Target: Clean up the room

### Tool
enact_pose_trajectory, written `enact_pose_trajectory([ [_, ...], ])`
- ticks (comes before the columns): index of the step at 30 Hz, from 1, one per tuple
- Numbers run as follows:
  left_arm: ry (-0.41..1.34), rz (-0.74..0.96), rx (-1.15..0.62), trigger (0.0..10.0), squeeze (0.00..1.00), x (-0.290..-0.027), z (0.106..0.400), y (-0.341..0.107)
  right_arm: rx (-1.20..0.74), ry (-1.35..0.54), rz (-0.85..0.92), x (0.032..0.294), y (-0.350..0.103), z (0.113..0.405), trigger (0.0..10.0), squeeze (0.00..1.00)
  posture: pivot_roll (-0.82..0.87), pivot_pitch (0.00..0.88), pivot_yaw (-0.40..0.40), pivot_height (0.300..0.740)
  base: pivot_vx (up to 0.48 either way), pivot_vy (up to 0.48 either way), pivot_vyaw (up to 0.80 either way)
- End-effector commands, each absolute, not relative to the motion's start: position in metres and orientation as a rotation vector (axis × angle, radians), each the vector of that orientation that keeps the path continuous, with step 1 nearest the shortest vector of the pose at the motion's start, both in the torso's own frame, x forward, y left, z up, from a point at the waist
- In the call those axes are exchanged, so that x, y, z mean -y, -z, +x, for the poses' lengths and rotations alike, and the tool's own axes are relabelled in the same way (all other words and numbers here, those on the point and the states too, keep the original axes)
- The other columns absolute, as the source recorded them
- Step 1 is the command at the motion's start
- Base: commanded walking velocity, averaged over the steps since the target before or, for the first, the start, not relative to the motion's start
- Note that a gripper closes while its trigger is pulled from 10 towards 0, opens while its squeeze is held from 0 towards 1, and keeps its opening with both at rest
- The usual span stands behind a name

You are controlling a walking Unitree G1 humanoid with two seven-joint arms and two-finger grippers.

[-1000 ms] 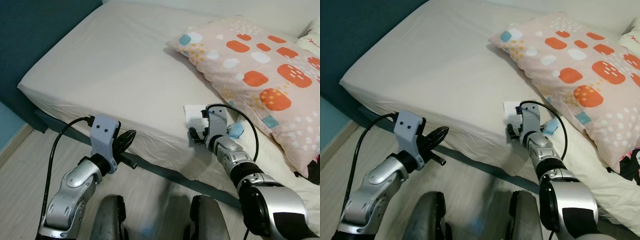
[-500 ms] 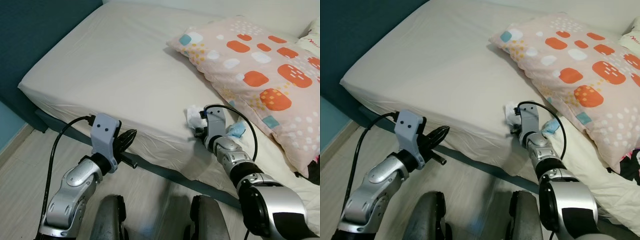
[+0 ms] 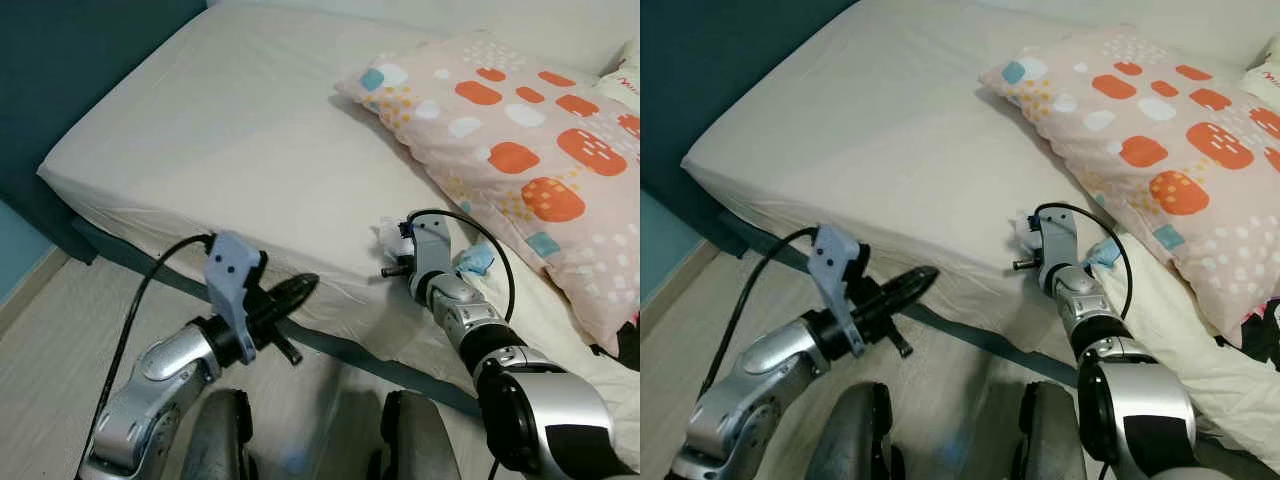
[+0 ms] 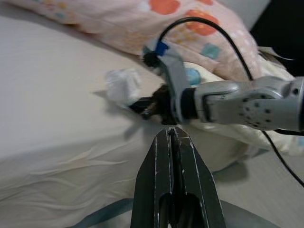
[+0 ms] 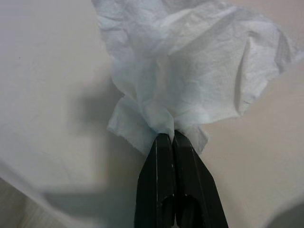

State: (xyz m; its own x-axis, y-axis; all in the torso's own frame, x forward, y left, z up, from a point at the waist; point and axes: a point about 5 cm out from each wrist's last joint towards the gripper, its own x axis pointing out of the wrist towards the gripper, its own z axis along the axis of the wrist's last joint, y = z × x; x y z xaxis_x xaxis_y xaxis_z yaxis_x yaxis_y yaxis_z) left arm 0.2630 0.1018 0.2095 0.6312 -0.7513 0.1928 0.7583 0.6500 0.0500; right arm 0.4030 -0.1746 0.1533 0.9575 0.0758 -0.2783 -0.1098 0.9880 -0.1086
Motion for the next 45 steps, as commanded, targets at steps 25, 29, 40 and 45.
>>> enact_pose_trajectory([
  [25, 0.427, 0.002, 0.191, 10.0, 0.0, -0.145, 0.289, -0.185, -0.033, -0.368, 0.005, 0.107, -0.178, 0.404, 0.0, 0.0, -0.01, 0.194, -0.019, 0.587, 0.0, 0.0, 0.0],
  [29, 0.319, 0.022, 0.167, 10.0, 0.0, -0.155, 0.292, -0.181, 0.009, -0.331, 0.021, 0.112, -0.177, 0.401, 0.0, 0.0, -0.02, 0.179, -0.015, 0.587, 0.0, 0.0, 0.0],
  [40, 0.095, -0.055, 0.164, 10.0, 0.0, -0.159, 0.288, -0.172, 0.127, -0.236, -0.013, 0.114, -0.154, 0.349, 10.0, 0.0, -0.05, 0.121, -0.013, 0.587, 0.0, 0.0, 0.0],
  [45, 0.053, -0.051, 0.145, 10.0, 0.0, -0.154, 0.286, -0.16, 0.105, -0.21, -0.045, 0.12, -0.139, 0.335, 10.0, 0.0, -0.06, 0.102, -0.018, 0.587, 0.0, 0.0, 0.0],
])
